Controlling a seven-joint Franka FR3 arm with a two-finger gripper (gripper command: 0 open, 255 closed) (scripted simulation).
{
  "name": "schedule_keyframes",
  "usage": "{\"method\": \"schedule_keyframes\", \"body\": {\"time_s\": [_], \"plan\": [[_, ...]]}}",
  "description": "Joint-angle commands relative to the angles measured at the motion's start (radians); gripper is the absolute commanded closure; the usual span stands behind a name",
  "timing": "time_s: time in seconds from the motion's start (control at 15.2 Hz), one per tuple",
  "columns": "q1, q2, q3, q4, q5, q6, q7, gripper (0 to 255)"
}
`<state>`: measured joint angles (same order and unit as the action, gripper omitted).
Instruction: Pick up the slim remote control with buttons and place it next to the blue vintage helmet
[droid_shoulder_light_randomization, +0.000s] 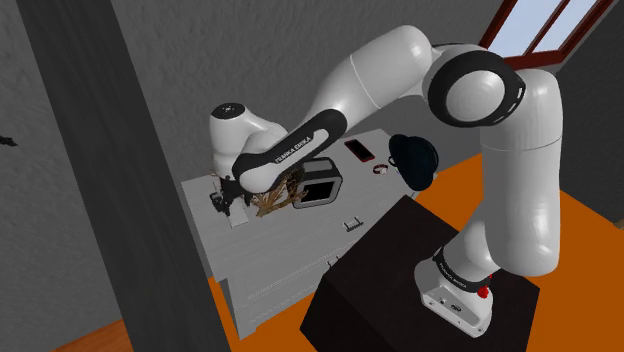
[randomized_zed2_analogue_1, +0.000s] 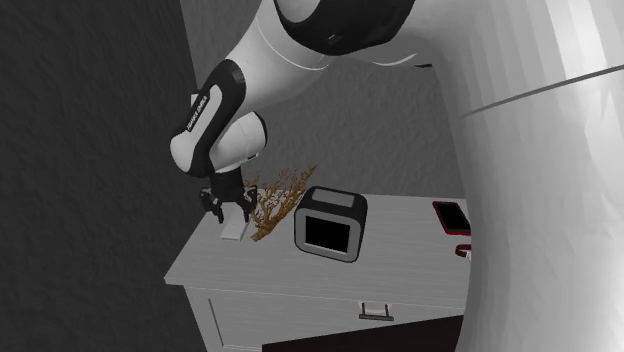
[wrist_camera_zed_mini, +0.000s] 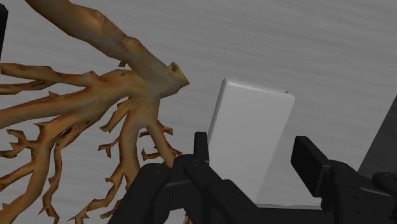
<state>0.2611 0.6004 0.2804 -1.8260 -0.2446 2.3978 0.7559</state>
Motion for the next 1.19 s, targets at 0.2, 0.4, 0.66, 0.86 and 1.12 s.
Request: {"method": "schedule_keyframes", "body": {"time_s": [0.2, 0.4, 0.66, 0.86, 1.12], "plan": [[-0.019, -0.006, 0.022, -0.062, 0.019, 0.076, -0.022, 0], [-0.010, 0.026, 0.013, -0.055, 0.008, 0.102, -0.014, 0], [-0.006, 0.043, 0.007, -0.051, 0.002, 0.115, -0.011, 0], [-0.006, 0.043, 0.007, -0.051, 0.002, 0.115, -0.011, 0], [-0.006, 0.043, 0.007, -0.051, 0.002, 0.114, -0.011, 255]]}}
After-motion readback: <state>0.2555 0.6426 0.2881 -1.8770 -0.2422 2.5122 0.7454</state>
